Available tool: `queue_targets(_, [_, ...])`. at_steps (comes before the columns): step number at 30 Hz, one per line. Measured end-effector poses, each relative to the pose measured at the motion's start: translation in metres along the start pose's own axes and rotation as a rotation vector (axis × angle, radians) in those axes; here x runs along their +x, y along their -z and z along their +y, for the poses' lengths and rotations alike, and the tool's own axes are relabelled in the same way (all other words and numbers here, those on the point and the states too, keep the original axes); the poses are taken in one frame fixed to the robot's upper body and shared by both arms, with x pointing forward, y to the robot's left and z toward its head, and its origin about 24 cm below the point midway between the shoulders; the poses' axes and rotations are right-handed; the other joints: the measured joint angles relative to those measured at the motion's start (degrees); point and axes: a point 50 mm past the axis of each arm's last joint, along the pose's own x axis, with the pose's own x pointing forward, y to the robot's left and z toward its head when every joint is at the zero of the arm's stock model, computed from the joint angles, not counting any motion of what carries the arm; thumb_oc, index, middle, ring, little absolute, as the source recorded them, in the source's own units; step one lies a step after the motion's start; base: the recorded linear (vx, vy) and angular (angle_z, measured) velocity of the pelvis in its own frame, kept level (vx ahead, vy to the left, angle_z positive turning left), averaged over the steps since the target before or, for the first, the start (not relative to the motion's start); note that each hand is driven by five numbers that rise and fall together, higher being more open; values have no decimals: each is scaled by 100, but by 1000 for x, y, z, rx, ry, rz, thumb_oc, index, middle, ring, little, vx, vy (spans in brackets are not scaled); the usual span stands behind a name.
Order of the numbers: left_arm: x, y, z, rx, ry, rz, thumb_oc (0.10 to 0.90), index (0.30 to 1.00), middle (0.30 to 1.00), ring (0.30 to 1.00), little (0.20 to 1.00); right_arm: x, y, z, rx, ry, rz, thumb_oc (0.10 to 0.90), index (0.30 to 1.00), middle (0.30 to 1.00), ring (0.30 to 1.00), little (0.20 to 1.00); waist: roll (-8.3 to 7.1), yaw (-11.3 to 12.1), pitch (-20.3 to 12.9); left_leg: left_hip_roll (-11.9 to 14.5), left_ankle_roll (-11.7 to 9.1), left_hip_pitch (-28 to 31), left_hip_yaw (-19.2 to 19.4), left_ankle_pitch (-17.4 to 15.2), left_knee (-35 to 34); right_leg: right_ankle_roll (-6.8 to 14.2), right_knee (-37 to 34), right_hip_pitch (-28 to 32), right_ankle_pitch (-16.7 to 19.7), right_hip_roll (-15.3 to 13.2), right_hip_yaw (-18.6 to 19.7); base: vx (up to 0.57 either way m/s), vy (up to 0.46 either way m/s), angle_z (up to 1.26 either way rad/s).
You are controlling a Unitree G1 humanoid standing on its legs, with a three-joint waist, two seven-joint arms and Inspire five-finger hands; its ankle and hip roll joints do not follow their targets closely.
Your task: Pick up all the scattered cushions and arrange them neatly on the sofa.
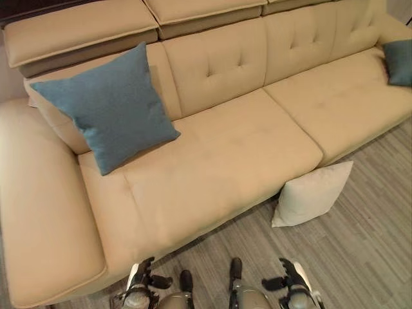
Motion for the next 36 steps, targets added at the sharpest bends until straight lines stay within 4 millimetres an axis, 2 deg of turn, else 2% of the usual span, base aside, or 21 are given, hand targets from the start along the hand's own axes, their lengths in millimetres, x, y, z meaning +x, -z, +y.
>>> queue_targets(1, [1, 3, 7, -6, -20, 15, 800, 900, 900, 900, 900, -1, 5, -2, 2, 7, 12, 800, 900, 900, 900, 900, 25, 53, 10, 55, -3, 17, 129, 5, -11, 148, 117, 214, -239, -13, -13, -87, -34, -59])
queue_targets(4, [-2, 16, 14, -9, -41, 51, 800, 900, 900, 900, 900, 0, 7, -6, -7, 14, 15, 800, 900, 900, 900, 900, 46, 296, 9, 224, -34, 124, 698, 118, -239, 149, 128, 527, -464, -189, -441, -180, -170, -95])
queue_targets(6, [-6, 28, 21, -11, -62, 86, 800, 900, 900, 900, 900, 0, 3, -5, -11, 10, -3, 800, 900, 900, 900, 900, -8, 527, -28, 355, -220, 133, 1142, 251, -297, 147, 66, 608, -662, -308, -786, -148, -225, -108])
queue_targets(7, [-7, 32, 25, -9, -70, 97, 800, 900, 900, 900, 900, 0, 0, -4, -18, 5, -18, 800, 900, 900, 900, 900, -114, 558, -73, 345, -254, 121, 1219, 253, -303, 184, -253, 685, -531, -297, -741, -109, -240, -86])
queue_targets(8, [-10, 39, 22, -16, -68, 124, 800, 900, 900, 900, 900, 2, -4, -6, -21, 10, -24, 800, 900, 900, 900, 900, 3, 486, -80, 507, -380, 105, 1142, 352, -272, 75, -474, 746, -310, -99, -735, -152, -185, -52])
queue_targets(9, [-13, 46, 21, -11, -63, 138, 800, 900, 900, 900, 900, 1, -3, -6, -23, 10, -23, 800, 900, 900, 900, 900, 0, 467, -110, 559, -430, 110, 1126, 385, -226, 9, -604, 763, -322, 42, -576, -149, -206, -76])
queue_targets(10, [-16, 53, 19, -12, -59, 158, 800, 900, 900, 900, 900, 1, -4, -7, -23, 13, -30, 800, 900, 900, 900, 900, -6, 533, -136, 760, -484, 92, 780, 441, -64, -125, -714, 756, -260, 285, -345, -134, -124, -83])
queue_targets(13, [-16, 50, 14, -16, -50, 150, 800, 900, 900, 900, 900, 1, 8, -19, -42, 42, -10, 800, 900, 900, 900, 900, 26, 457, -253, 916, -681, -51, 23, 606, 75, -354, -899, 749, -91, 500, -248, -87, -115, -41])
queue_targets(15, [-13, 42, 10, -26, -43, 125, 800, 900, 900, 900, 900, 2, 12, -28, -59, 74, 2, 800, 900, 900, 900, 900, -38, 443, -242, 890, -839, -241, -720, 662, 445, -431, -916, 718, -43, 511, -59, -14, -64, -56])
queue_targets(16, [-12, 39, 9, -20, -36, 116, 800, 900, 900, 900, 900, 4, 10, -32, -57, 92, 2, 800, 900, 900, 900, 900, -180, 513, -249, 607, -1039, -254, -1382, 407, 398, -520, -1000, 640, 26, 473, 327, 24, -35, -103])
queue_targets(18, [-12, 37, 6, -18, -25, 112, 800, 900, 900, 900, 900, 7, 6, -39, -63, 119, -1, 800, 900, 900, 900, 900, -151, 507, -275, 126, -990, -177, -1894, 303, 30, -525, -1183, 592, 207, 474, 664, 42, -5, -116])
queue_targets(20, [-13, 37, 0, -25, -10, 113, 800, 900, 900, 900, 900, 8, 8, -43, -68, 130, 15, 800, 900, 900, 900, 900, -6, 498, -328, -114, -968, -106, -2104, 446, -198, -443, -1254, 581, 311, 612, 838, 44, 27, -74])
queue_targets(21, [-12, 33, -2, -29, -3, 105, 800, 900, 900, 900, 900, 6, 14, -40, -70, 123, 29, 800, 900, 900, 900, 900, 75, 402, -362, -84, -622, -90, -1993, 347, -170, -418, -1311, 597, 308, 723, 882, 76, 67, -42])
queue_targets(24, [-4, 14, -1, -26, -2, 51, 800, 900, 900, 900, 900, 0, 22, -18, -40, 72, 72, 800, 900, 900, 900, 900, -142, 392, -335, -116, -588, -35, -1747, 266, -263, -365, -1270, 453, 246, 642, 1039, 77, 99, -38])
queue_targets(28, [-5, 15, -5, 7, 18, 50, 800, 900, 900, 900, 900, -3, 27, -11, -14, 56, 94, 800, 900, 900, 900, 900, -95, 381, -310, -183, -409, 195, -1320, 188, -352, -194, -1066, 396, 283, 463, 1116, 61, 116, -59])
queue_targets(30, [-3, 9, -4, 15, 17, 33, 800, 900, 900, 900, 900, -5, 33, -9, -17, 53, 108, 800, 900, 900, 900, 900, -58, 334, -280, -266, -176, 238, -1327, 25, -252, 23, -554, 227, 253, 389, 1125, 7, 121, -41])
queue_targets(31, [-3, 9, -4, 17, 16, 32, 800, 900, 900, 900, 900, -2, 24, -12, -14, 60, 85, 800, 900, 900, 900, 900, 69, 327, -162, -177, -124, 329, -1214, 36, -232, 183, 374, -217, 178, 374, 1069, -27, 68, -45])
queue_targets(32, [-3, 10, -2, 22, 12, 32, 800, 900, 900, 900, 900, -2, 21, -11, -14, 57, 77, 800, 900, 900, 900, 900, 108, 246, -134, -154, -51, 375, -1173, -11, -162, 493, 854, -393, 127, 273, 937, 26, 35, -32])
queue_targets(33, [-2, 8, 1, 30, 6, 25, 800, 900, 900, 900, 900, -2, 21, -9, -13, 51, 77, 800, 900, 900, 900, 900, 46, 212, -102, -194, -34, 388, -1153, -39, -125, 573, 1021, -473, 77, 175, 925, 88, -17, -10])
queue_targets(35, [1, 2, 6, 58, 1, 7, 800, 900, 900, 900, 900, -1, 18, -8, -10, 50, 71, 800, 900, 900, 900, 900, -33, 218, -58, -216, -23, 396, -1056, -45, -171, 498, 1089, -570, -123, 26, 700, 152, -97, -12])
queue_targets(36, [0, 4, 7, 58, -1, 12, 800, 900, 900, 900, 900, -1, 16, -9, -9, 53, 67, 800, 900, 900, 900, 900, -44, 246, -54, -216, -22, 388, -976, -44, -192, 344, 969, -562, -203, -78, 510, 191, -125, -40])
